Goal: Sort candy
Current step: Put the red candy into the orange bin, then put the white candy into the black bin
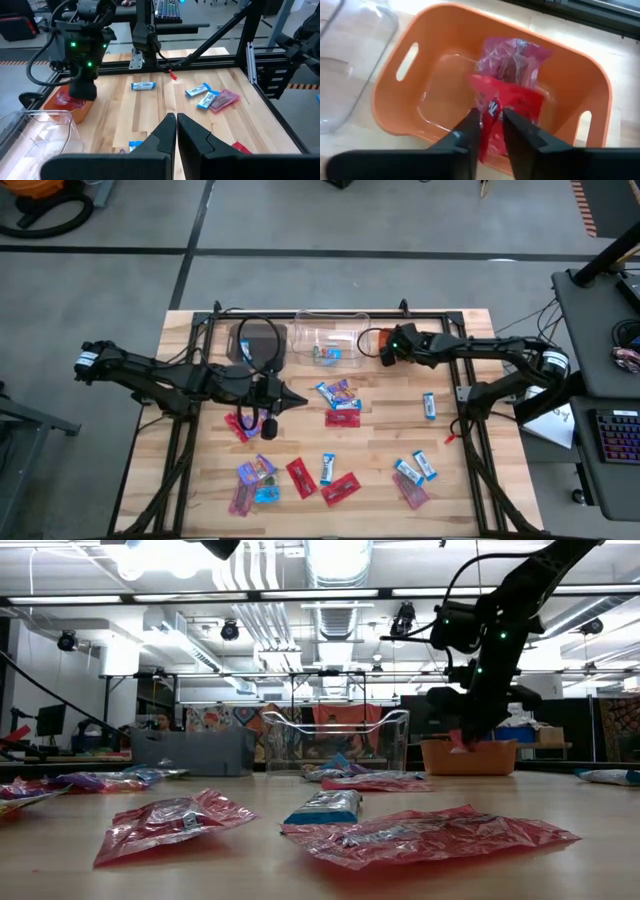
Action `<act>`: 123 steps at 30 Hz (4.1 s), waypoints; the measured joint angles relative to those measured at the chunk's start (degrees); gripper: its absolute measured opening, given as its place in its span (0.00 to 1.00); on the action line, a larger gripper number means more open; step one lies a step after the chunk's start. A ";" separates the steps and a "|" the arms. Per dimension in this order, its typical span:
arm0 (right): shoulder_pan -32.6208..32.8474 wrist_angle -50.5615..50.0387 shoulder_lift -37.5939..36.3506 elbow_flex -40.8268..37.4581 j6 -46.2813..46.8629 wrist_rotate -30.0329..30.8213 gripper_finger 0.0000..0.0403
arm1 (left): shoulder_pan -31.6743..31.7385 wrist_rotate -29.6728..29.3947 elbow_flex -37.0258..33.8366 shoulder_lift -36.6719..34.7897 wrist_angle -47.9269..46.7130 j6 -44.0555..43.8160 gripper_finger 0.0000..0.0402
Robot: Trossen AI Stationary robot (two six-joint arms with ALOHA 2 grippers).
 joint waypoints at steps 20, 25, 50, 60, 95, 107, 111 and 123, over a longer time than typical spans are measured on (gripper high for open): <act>7.99 -0.37 -21.07 0.63 -3.83 -21.74 0.54 | 0.00 -0.32 -0.50 4.73 -8.79 -6.67 0.00; 18.93 -0.37 -24.58 0.66 -7.96 -28.52 0.54 | 0.00 -0.40 -1.53 7.80 -9.20 -6.67 0.00; 54.07 4.03 -5.34 0.59 -11.25 -11.41 0.54 | -0.35 6.42 -3.45 28.04 1.83 0.52 0.00; 50.44 20.23 6.96 0.54 -24.27 1.95 0.54 | -0.76 7.19 -3.47 27.60 2.84 0.86 0.00; 30.42 69.43 23.25 -16.51 -36.00 -13.12 0.43 | -2.27 8.64 -28.89 2.21 40.44 -3.48 0.00; 30.01 72.77 27.01 -16.15 -33.85 -15.08 0.22 | -2.27 8.35 -29.20 3.05 41.91 -3.67 0.00; 30.02 71.82 25.38 -16.37 -34.69 -16.22 0.10 | -2.27 8.33 -29.20 3.10 41.98 -3.87 0.00; 31.90 71.44 15.26 -16.50 -33.12 -19.62 0.03 | -2.23 7.91 -28.74 3.51 42.67 -4.68 0.02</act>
